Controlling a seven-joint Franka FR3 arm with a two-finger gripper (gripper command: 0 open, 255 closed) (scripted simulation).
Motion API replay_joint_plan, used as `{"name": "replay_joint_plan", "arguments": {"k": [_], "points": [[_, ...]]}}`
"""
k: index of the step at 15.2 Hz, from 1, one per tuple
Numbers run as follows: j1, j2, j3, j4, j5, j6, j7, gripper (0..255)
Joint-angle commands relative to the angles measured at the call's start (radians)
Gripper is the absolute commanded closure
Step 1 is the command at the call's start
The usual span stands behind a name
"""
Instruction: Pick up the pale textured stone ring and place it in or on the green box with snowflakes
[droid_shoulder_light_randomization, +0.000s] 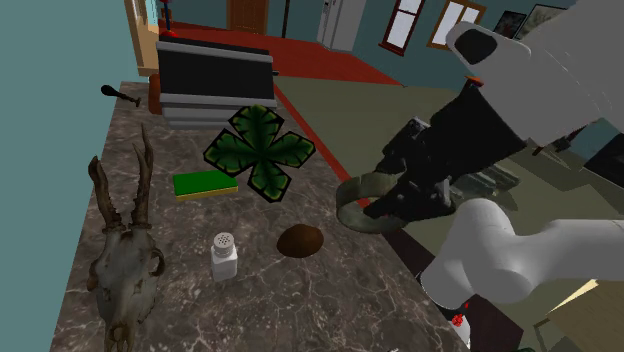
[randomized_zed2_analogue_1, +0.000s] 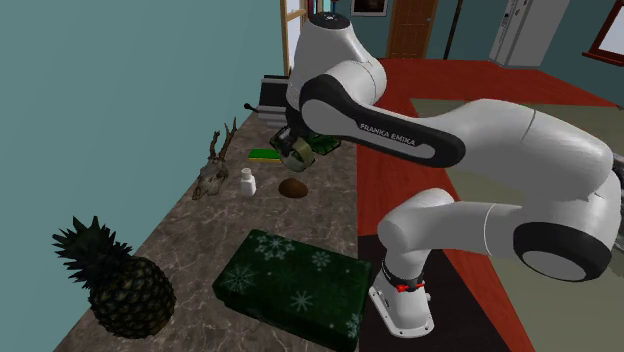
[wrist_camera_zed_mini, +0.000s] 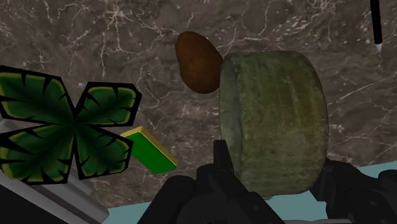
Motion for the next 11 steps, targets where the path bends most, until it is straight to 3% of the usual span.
{"name": "replay_joint_plan", "arguments": {"k": [1,11], "points": [[0.019,-0.033,0.018,0.012,0.013,-0.044,0.031,255],[0.104,-0.156,0.149,0.119,0.106,-0.25,0.224,255]]}}
